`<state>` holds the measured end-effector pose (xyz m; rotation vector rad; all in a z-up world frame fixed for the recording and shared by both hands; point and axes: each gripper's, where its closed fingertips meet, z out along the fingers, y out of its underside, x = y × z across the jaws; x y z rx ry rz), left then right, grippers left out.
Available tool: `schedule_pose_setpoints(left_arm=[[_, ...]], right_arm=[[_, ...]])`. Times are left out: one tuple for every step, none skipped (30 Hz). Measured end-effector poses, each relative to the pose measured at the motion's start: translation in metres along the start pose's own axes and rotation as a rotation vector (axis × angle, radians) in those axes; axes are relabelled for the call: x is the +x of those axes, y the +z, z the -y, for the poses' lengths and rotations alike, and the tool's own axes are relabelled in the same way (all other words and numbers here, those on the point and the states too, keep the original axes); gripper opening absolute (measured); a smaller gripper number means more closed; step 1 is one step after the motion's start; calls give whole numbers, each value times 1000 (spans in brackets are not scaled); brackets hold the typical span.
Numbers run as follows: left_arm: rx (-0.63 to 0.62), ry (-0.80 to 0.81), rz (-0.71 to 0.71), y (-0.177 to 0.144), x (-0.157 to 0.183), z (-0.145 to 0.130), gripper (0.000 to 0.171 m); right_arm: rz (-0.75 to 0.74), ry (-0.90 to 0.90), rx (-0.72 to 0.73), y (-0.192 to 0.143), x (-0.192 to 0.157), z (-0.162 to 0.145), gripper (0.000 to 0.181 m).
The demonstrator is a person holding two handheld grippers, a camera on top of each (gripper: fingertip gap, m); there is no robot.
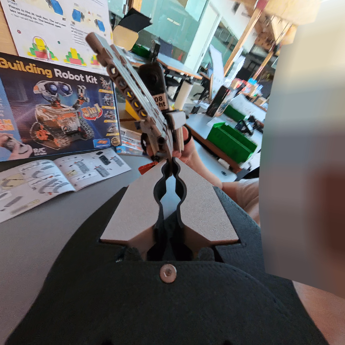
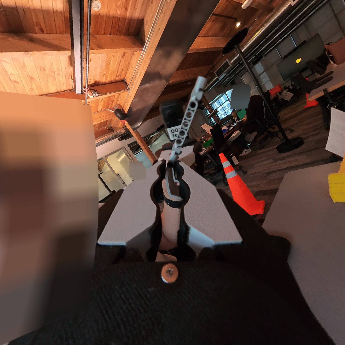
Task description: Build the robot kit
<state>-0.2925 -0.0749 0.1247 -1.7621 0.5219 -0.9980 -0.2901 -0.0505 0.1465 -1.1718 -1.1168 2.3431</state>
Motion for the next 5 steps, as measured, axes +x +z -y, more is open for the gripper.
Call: schedule_pose_setpoints(left_arm=[[33, -42, -28, -3, 0, 4, 0], [67, -80, -49, -6, -1, 8, 0], [98, -115, -67, -10, -3, 11, 0], [127, -149, -85, -13, -5, 14, 0], [153, -184, -105, -16, -6, 16, 0]], right_arm=[[-7, -40, -8, 1, -1, -1, 16], [-23, -87, -22, 3, 0, -2, 27], [-49, -140, -49, 3, 2, -6, 32], [-61, -194, -76, 3, 3, -9, 31], [-60, -232, -89, 3, 3, -11, 28]])
